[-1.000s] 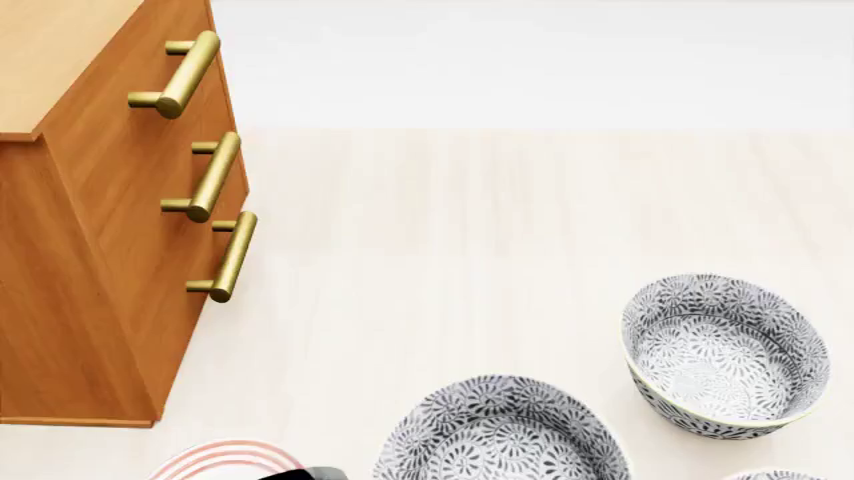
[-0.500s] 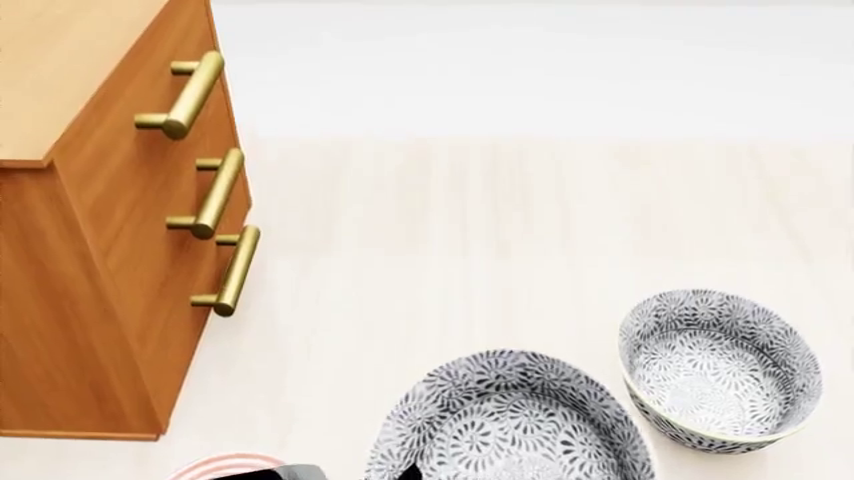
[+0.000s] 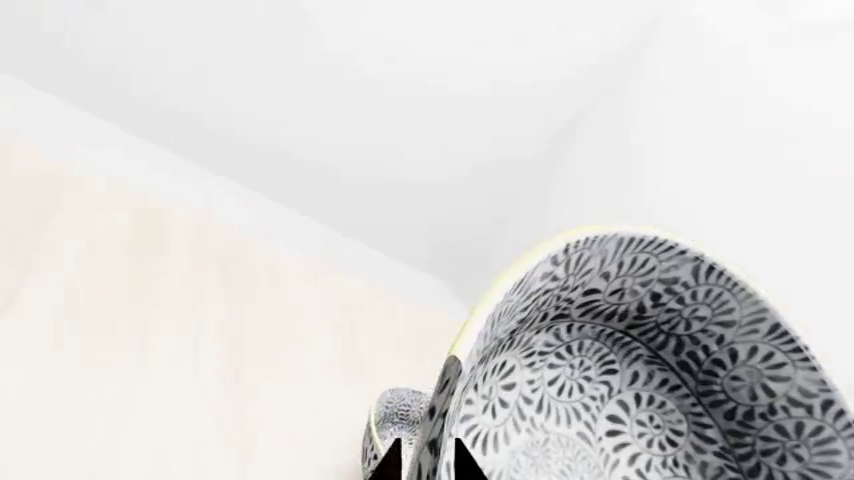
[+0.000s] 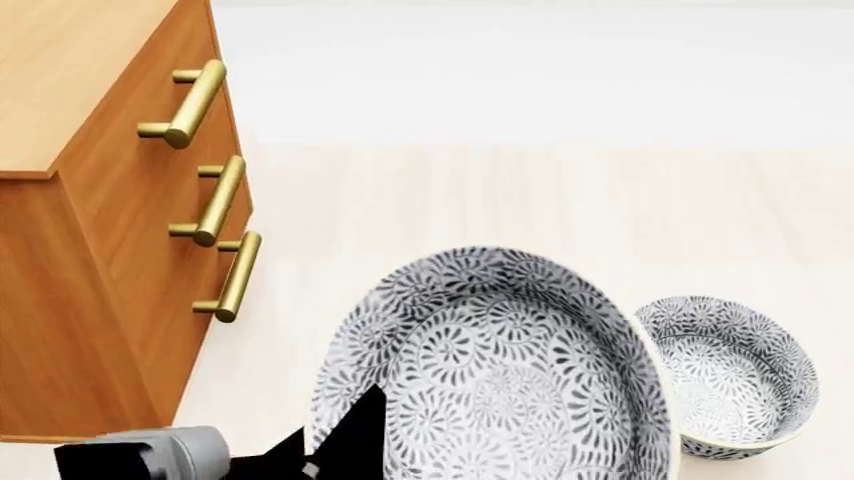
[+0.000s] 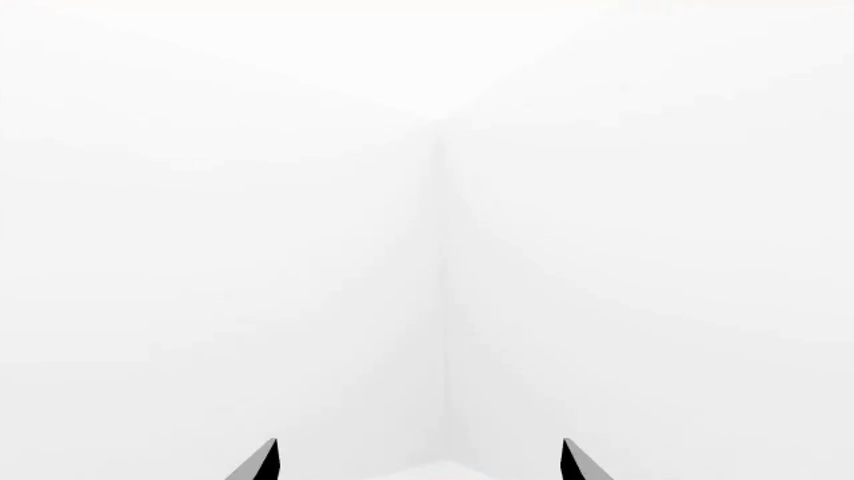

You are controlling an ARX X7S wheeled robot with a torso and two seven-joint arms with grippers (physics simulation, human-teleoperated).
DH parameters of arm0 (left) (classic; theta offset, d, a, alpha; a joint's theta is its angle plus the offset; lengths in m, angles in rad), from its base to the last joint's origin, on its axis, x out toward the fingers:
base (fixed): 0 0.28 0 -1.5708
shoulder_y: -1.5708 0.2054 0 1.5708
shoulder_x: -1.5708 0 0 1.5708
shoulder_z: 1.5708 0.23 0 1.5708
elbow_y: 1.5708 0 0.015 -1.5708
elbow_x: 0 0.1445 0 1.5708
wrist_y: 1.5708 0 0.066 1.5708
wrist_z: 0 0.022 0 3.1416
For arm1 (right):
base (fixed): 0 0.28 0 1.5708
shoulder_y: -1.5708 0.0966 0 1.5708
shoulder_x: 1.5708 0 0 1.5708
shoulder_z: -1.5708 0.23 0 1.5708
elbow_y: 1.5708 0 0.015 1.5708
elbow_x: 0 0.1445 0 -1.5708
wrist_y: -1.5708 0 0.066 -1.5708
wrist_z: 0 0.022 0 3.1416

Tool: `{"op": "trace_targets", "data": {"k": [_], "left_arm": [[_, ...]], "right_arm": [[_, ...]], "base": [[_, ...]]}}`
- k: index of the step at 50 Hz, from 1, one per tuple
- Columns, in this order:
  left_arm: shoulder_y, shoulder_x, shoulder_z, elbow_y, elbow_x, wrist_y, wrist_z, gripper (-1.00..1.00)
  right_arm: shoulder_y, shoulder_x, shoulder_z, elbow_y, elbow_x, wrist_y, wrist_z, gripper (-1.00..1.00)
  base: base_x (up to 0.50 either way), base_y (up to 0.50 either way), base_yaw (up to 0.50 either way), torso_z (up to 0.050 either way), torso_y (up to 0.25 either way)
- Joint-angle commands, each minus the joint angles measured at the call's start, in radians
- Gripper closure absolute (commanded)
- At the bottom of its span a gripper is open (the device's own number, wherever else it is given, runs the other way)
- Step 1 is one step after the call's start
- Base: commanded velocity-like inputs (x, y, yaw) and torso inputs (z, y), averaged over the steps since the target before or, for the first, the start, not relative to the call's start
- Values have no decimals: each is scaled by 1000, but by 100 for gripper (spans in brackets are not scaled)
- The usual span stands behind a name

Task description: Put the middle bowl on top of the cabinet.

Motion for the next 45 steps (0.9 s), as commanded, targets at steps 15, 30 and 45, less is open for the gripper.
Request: {"op": "trace_targets", "data": {"k": [15, 30, 45], "left_arm": [[-445, -122, -141, 219, -329, -230, -351, 100], [-845, -203, -254, 192, -729, -266, -653, 100], [-1074, -275, -125, -31, -992, -104, -829, 100]], "right_arm": [[25, -15, -39, -32, -44, 44, 20, -100], [45, -27, -76, -70, -82, 95, 34, -100], [54, -20, -84, -68, -78, 102, 44, -100]], "base": [[0, 0, 0, 11, 100], [0, 0, 0, 0, 0], [0, 0, 0, 0, 0]]}}
